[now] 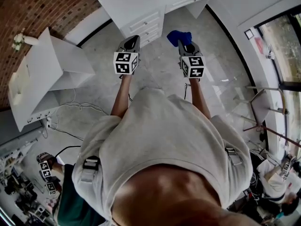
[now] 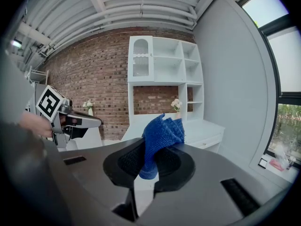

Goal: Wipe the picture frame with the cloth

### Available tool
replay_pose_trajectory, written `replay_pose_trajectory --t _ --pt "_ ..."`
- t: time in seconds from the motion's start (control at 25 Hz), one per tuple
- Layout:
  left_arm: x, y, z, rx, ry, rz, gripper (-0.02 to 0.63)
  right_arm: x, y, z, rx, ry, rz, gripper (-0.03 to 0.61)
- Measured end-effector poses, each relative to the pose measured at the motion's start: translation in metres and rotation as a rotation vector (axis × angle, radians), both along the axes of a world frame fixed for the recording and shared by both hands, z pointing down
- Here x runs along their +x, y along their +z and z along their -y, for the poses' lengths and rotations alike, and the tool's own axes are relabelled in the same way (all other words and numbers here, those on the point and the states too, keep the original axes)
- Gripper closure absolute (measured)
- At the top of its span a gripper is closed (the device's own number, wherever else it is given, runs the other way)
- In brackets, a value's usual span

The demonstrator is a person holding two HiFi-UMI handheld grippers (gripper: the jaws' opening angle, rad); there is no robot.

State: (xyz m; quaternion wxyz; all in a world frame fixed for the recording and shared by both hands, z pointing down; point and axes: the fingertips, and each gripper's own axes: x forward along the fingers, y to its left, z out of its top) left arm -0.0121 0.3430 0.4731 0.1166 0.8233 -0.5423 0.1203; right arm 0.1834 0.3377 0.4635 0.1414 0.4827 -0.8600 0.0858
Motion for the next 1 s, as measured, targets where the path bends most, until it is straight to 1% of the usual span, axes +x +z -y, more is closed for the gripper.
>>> replay_pose_trajectory --t 0.32,0.68,0.84,1.0 --pt "0.013 0.008 0.003 -0.007 -0.011 0.007 0.598 0.011 0.006 0.008 -0.002 -0.014 0.007 0.523" --pt "0.013 0.016 0.016 -0.01 -0.016 0.005 0.597 0.008 0.012 0.02 -0.007 -0.026 0.003 0.523" --pt "0.008 0.025 0.031 -0.019 -0.007 -0.001 0.597 0.001 0.017 0.033 -0.011 -0.023 -0.005 0.523" --pt "0.006 0.029 0.061 -0.017 0.01 -0.012 0.597 -0.004 0.021 0.057 -0.013 -0.015 -0.019 0.523"
